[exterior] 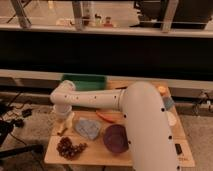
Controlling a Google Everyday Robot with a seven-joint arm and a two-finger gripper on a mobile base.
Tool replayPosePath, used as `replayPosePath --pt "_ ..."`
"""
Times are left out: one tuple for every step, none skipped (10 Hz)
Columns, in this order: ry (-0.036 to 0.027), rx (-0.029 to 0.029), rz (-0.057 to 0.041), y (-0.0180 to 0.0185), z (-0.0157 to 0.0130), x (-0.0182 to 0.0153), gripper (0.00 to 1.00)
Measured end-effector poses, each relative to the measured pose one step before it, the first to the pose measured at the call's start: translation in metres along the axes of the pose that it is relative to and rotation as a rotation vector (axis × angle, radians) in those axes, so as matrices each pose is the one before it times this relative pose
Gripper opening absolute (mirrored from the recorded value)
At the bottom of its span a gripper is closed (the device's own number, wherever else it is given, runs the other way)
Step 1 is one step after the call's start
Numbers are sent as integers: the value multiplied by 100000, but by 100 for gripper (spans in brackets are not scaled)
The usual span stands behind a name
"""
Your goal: Place banana in paper cup
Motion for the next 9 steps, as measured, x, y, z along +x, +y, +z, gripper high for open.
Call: replayPosePath --pt "-56 -352 279 133 100 218 80" --pt "-290 -164 269 163 84 263 80" --pt "-178 86 -28 67 -16 110 78" --pt "-138 252 83 104 -40 184 70" --pt "144 405 -22 58 -187 213 61" --pt "29 390 -277 26 -206 117 50" --pt "-359 366 -435 -47 -102 -66 41" --pt "-564 291 -199 -28 -111 -94 30" --pt "-768 39 637 308 -3 117 18"
